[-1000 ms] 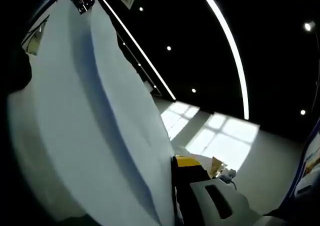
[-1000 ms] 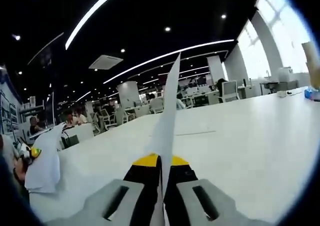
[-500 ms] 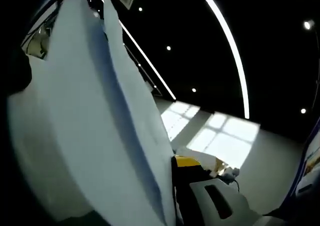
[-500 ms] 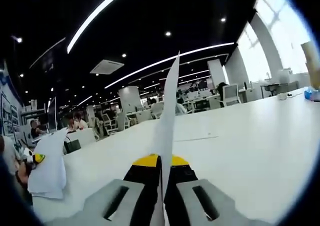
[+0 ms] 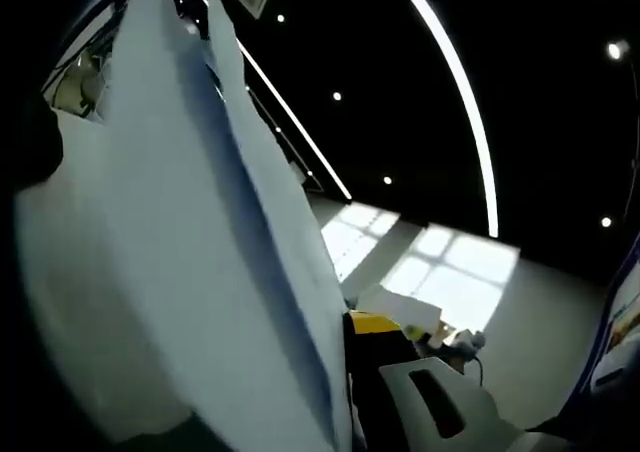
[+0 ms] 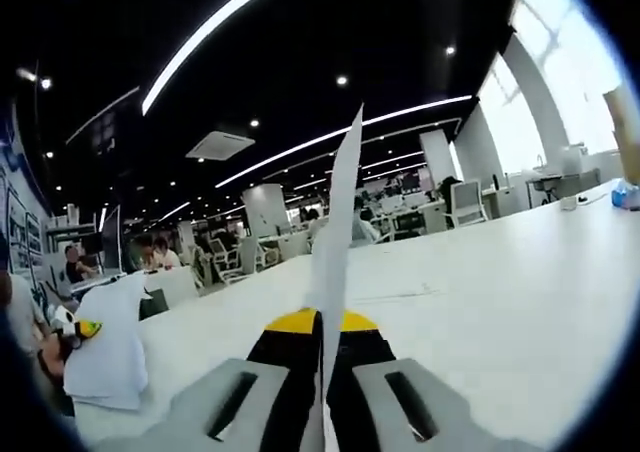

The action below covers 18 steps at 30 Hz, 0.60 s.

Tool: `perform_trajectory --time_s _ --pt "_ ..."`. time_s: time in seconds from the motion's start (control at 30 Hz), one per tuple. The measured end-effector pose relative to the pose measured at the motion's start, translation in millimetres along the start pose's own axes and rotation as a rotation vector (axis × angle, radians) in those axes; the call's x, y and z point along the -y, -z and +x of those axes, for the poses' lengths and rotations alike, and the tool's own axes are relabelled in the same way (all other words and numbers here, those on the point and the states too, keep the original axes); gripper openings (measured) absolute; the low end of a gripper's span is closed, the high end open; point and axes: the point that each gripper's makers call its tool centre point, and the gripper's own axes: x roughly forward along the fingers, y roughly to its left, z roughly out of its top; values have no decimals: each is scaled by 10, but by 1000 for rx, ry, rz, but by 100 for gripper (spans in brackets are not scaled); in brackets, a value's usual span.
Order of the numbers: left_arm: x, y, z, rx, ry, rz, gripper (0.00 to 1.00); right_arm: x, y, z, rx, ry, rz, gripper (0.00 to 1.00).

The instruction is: Organize the stack of printing papers by aligning and flattening the scattered papers on the table

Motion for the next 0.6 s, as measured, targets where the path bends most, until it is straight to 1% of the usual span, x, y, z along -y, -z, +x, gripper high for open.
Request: perform_trajectory --time_s 0.07,0.27,0.5,0.6 --pt "-7 -4 2 -1 3 -1 6 6 -18 1 9 -5 -4 0" --pt "-4 2 2 -2 3 2 6 -66 -129 -8 33 -23 -8 0" --pt "12 20 2 -6 4 5 6 -207 -295 -43 73 -45 -14 0" --pt "26 25 -1 -5 5 5 6 -271 -331 -65 80 -53 -18 0"
